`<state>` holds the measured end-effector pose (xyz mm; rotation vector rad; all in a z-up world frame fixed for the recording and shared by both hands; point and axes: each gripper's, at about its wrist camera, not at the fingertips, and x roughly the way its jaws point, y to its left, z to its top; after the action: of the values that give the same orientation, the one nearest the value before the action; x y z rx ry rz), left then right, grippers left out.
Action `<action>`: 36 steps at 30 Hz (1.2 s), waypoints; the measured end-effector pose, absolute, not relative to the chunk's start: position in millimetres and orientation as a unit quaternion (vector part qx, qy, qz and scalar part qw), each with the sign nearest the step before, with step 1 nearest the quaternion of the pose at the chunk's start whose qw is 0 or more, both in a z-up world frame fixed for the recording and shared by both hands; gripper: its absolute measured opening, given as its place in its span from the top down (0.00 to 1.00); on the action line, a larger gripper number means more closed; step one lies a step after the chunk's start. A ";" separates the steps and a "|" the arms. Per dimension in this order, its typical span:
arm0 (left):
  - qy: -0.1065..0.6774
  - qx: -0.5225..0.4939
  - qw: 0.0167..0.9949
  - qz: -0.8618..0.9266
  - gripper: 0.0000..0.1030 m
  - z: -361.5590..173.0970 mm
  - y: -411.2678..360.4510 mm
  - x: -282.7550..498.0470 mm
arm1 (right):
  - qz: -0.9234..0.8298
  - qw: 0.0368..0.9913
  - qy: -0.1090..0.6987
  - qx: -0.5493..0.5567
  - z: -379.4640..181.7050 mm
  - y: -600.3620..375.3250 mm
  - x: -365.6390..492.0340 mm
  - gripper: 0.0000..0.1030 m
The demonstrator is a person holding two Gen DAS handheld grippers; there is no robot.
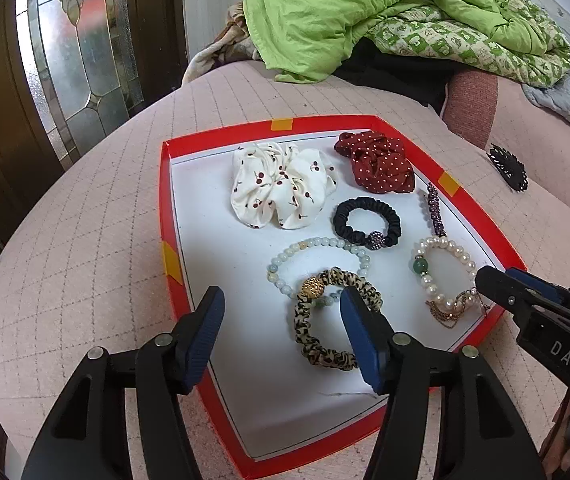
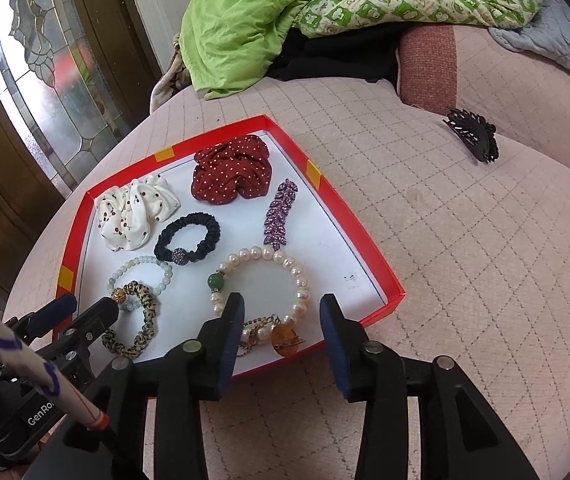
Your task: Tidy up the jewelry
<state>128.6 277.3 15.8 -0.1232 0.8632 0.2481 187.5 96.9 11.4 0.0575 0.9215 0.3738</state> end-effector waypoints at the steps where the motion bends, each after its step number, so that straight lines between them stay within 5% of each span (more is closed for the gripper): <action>1: 0.416 -0.058 0.899 0.123 0.41 16.1 277.4 128.5 | 0.179 0.879 0.442 0.028 11.8 96.4 187.5 0.56; 8: 0.408 -0.053 0.900 0.142 0.28 19.5 279.7 127.9 | 0.165 0.886 0.433 0.032 18.3 91.1 187.1 0.26; 17: 0.398 -0.044 0.897 0.190 0.08 23.0 286.4 128.0 | 0.135 0.900 0.414 0.013 28.3 88.4 185.5 0.10; 36: 0.314 -0.091 0.925 0.197 0.06 65.3 270.6 77.2 | 0.101 0.924 0.369 -0.017 67.5 58.4 133.7 0.07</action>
<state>77.2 270.6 65.3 -0.1864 0.6433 0.4037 133.7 58.4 67.5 -0.0349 0.7571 0.2065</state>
